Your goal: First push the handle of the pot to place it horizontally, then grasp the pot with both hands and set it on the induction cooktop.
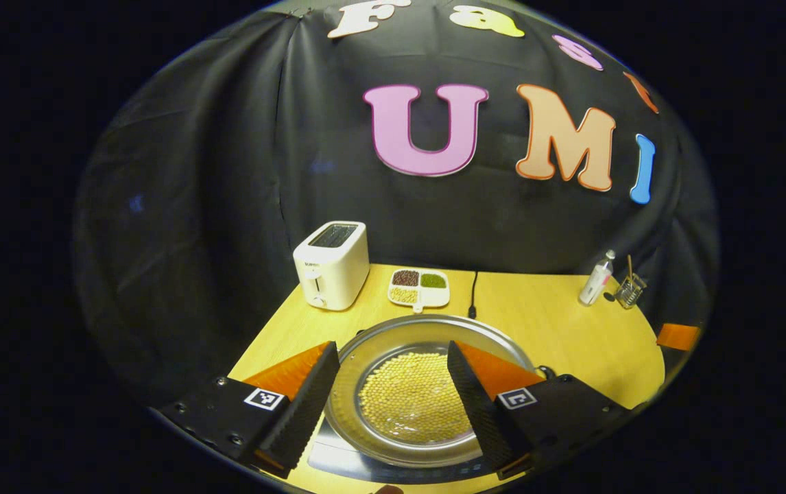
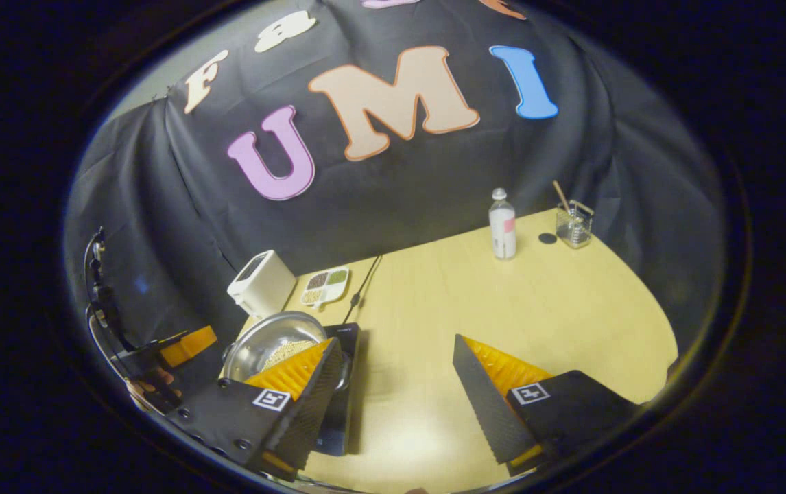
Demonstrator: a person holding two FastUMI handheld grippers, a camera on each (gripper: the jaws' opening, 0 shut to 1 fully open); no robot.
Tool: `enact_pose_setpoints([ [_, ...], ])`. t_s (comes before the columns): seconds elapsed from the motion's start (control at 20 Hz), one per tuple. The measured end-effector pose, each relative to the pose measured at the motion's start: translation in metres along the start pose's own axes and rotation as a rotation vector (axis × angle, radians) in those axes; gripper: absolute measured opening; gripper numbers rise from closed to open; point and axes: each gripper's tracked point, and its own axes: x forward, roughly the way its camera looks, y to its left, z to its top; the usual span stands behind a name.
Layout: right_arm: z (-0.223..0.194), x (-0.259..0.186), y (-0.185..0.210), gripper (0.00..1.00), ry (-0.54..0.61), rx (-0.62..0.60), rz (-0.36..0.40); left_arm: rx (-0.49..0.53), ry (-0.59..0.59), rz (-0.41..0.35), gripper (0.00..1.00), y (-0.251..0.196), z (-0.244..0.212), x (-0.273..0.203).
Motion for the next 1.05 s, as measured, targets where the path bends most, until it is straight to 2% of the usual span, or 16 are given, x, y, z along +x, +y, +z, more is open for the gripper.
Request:
enact_pose_setpoints([
  [0.05, 0.01, -0.014, -0.01, 0.92, -0.023, -0.023, 0.002, -0.005, -0.039, -0.001, 0.94, -0.02, 0.011, -0.014],
  [0.1, 0.021, -0.028, -0.021, 1.0, -0.05, -0.05, -0.003, -0.008, -0.068, -0.004, 0.96, -0.036, 0.021, -0.024],
  [0.15, 0.032, -0.044, -0.03, 1.0, -0.081, -0.074, -0.005, -0.011, -0.106, -0.016, 0.96, -0.055, 0.032, -0.037],
  [0.2, 0.044, -0.058, -0.038, 0.92, -0.115, -0.093, -0.005, -0.011, -0.147, -0.031, 0.97, -0.075, 0.044, -0.049],
  [0.35, 0.076, -0.107, -0.063, 0.92, -0.222, -0.123, -0.01, 0.008, -0.255, -0.066, 0.94, -0.129, 0.073, -0.085],
  [0.4, 0.088, -0.122, -0.071, 1.0, -0.255, -0.126, -0.014, 0.008, -0.289, -0.07, 0.94, -0.144, 0.081, -0.098],
  [0.45, 0.098, -0.139, -0.079, 0.92, -0.284, -0.129, -0.014, 0.004, -0.322, -0.076, 0.94, -0.159, 0.089, -0.109],
  [0.55, 0.115, -0.166, -0.091, 0.92, -0.339, -0.129, -0.018, 0.009, -0.376, -0.082, 0.96, -0.185, 0.102, -0.129],
  [0.6, 0.126, -0.181, -0.097, 0.92, -0.369, -0.132, -0.018, 0.019, -0.392, -0.084, 0.93, -0.197, 0.104, -0.137],
  [0.65, 0.135, -0.196, -0.102, 0.99, -0.396, -0.142, -0.016, 0.024, -0.403, -0.09, 0.96, -0.208, 0.105, -0.144],
  [0.75, 0.143, -0.217, -0.113, 0.99, -0.436, -0.18, -0.029, 0.028, -0.42, -0.106, 0.96, -0.23, 0.104, -0.153],
  [0.8, 0.148, -0.224, -0.118, 0.99, -0.456, -0.203, -0.044, 0.027, -0.414, -0.12, 0.93, -0.24, 0.1, -0.154],
  [0.85, 0.153, -0.231, -0.123, 0.99, -0.477, -0.221, -0.062, 0.034, -0.398, -0.15, 0.96, -0.255, 0.095, -0.155],
  [0.9, 0.158, -0.238, -0.129, 0.99, -0.496, -0.234, -0.075, 0.045, -0.381, -0.171, 0.94, -0.266, 0.091, -0.156],
  [0.95, 0.159, -0.243, -0.135, 0.91, -0.51, -0.24, -0.083, 0.053, -0.373, -0.178, 0.93, -0.272, 0.09, -0.157],
  [1.05, 0.163, -0.249, -0.142, 0.92, -0.53, -0.241, -0.089, 0.05, -0.379, -0.182, 0.96, -0.283, 0.094, -0.158],
])
